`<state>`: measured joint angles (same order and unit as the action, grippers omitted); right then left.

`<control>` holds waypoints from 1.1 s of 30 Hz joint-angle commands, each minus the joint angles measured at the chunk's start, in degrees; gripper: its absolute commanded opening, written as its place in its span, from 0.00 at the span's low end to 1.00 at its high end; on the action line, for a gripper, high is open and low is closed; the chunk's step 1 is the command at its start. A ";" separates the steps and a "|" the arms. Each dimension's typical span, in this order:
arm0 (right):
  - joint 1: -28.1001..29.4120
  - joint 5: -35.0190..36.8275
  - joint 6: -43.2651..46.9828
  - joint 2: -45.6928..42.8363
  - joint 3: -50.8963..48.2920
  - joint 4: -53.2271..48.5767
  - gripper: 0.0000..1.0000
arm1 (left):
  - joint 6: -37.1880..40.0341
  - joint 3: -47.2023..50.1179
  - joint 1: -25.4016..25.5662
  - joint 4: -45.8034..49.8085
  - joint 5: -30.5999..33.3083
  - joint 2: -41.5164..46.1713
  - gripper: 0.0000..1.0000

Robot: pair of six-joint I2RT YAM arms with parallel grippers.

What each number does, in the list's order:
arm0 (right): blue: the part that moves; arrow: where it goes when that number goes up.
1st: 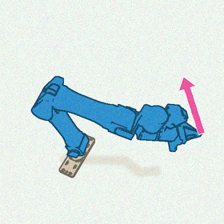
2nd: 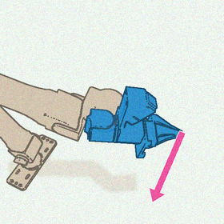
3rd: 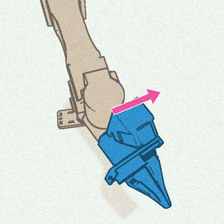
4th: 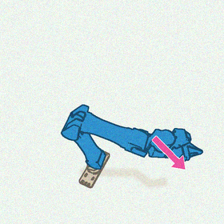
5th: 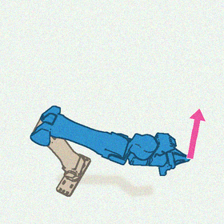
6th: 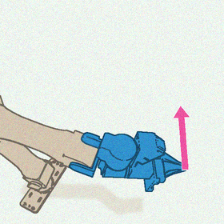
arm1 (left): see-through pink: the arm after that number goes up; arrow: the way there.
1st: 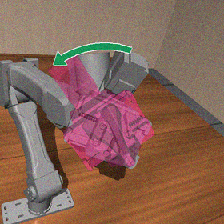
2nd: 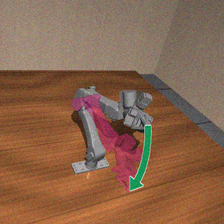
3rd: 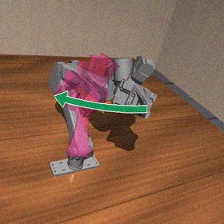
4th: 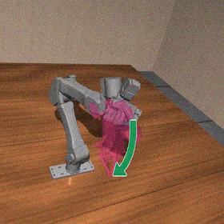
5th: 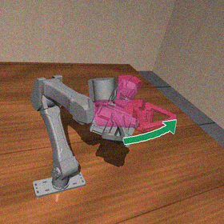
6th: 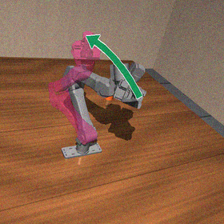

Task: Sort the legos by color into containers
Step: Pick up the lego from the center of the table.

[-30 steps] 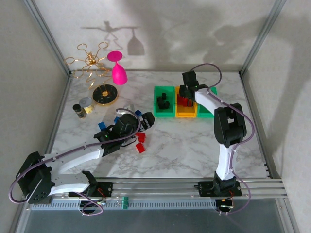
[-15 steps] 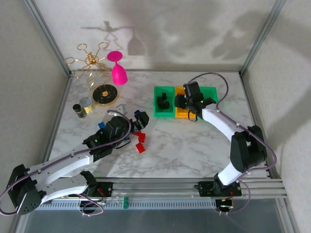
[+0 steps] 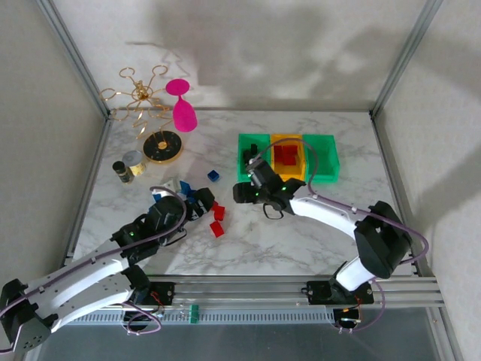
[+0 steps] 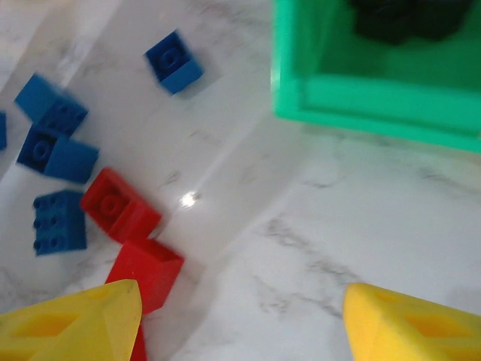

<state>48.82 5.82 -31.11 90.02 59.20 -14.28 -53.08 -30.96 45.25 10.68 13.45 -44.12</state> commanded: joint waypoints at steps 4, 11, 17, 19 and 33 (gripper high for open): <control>3.89 -1.43 2.39 8.78 5.58 0.36 0.74 | -3.13 1.28 -0.44 7.95 3.87 4.71 1.00; 7.34 -2.02 -4.33 16.49 10.50 0.33 0.78 | -5.19 1.47 -0.45 13.92 6.32 9.62 1.00; 9.36 -0.45 -7.81 22.28 14.25 -1.04 0.77 | -5.89 2.47 -0.50 15.71 7.07 11.55 1.00; 9.46 -0.20 -8.09 23.34 15.02 -1.88 0.73 | -6.07 2.72 -0.52 15.96 7.13 11.73 1.00; 9.63 5.38 -7.69 21.43 13.35 -5.13 0.44 | -5.72 3.37 -0.52 13.44 6.06 11.20 1.00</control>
<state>58.06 9.43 -39.40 111.96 72.42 -18.68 -57.10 -27.94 45.25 23.05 18.06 -33.04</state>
